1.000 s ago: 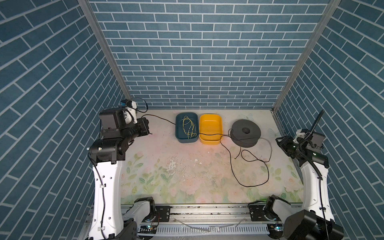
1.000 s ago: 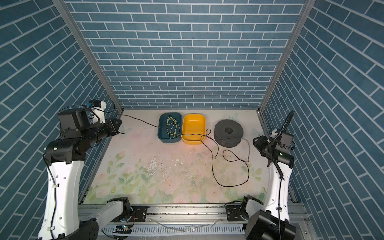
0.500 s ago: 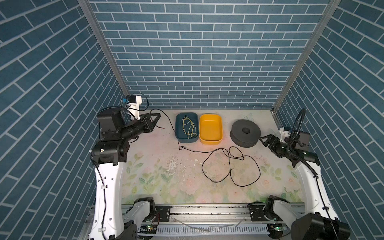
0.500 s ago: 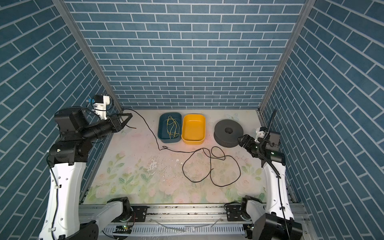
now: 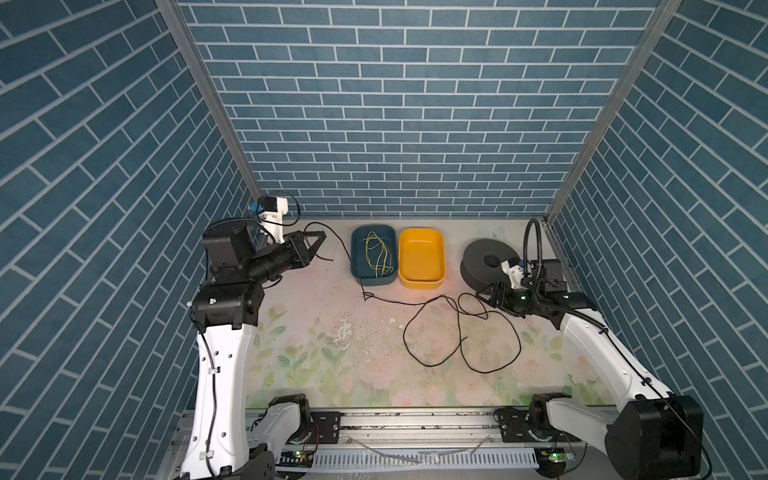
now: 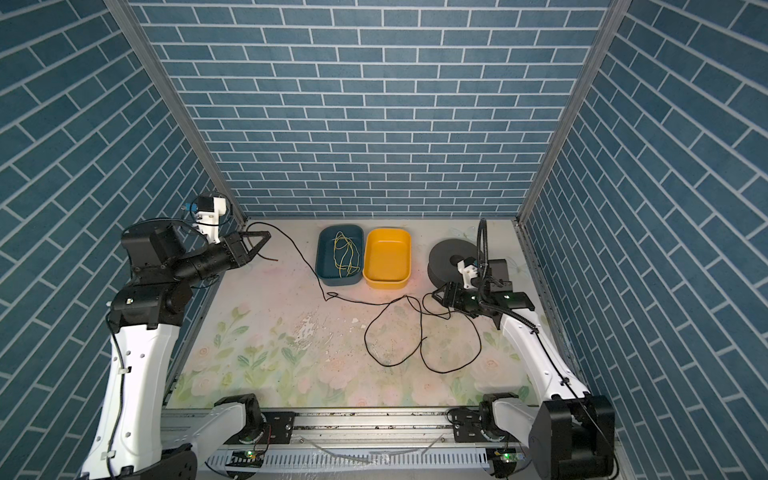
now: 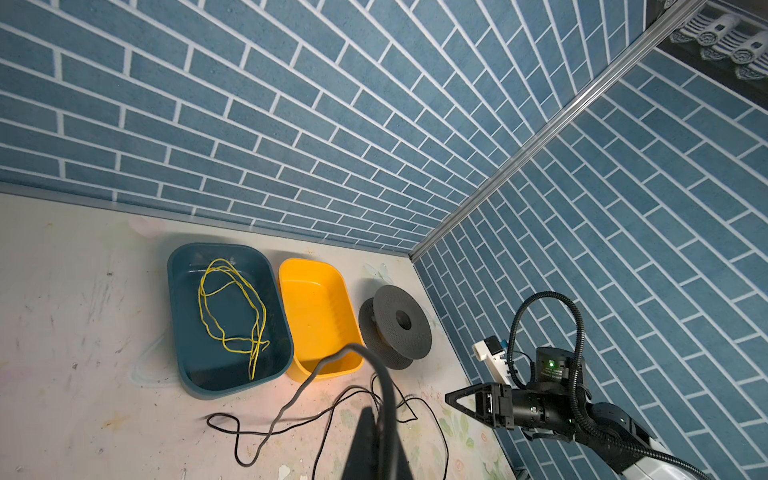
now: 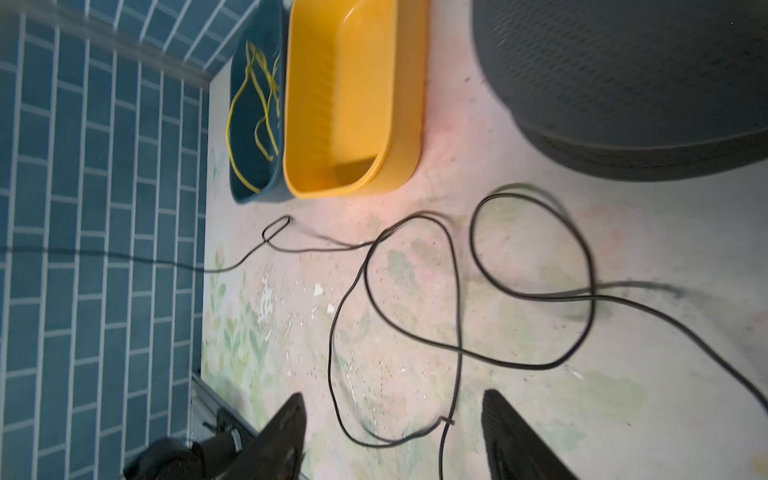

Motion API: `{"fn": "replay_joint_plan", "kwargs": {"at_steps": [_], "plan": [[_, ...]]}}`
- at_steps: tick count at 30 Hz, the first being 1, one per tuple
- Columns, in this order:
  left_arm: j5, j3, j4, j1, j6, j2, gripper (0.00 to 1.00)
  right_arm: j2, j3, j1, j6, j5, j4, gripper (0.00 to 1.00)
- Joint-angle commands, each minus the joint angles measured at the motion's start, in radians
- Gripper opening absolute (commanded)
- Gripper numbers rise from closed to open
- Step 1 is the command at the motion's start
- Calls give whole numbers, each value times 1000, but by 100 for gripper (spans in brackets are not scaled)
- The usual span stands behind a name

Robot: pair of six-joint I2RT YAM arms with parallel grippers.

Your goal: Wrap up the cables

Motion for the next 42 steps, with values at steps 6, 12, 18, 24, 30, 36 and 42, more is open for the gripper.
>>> {"fn": "replay_joint_plan", "kwargs": {"at_steps": [6,12,18,24,30,36,42], "plan": [[18,-26,12,4,12,-18,0,9,-54,170,79,197,-86,58],[20,-59,40,2,-1,-29,0,-50,-175,246,203,240,-24,58],[23,-72,62,-2,-14,-29,0,20,-242,269,257,199,116,53],[22,-74,49,-2,-6,-36,0,112,-260,274,284,223,241,43],[25,-78,46,-3,-7,-38,0,173,-275,276,308,204,319,32],[23,-82,46,-4,-8,-43,0,164,-290,301,327,215,319,23],[25,-85,47,-6,-10,-42,0,135,-308,320,335,244,290,26]]}}
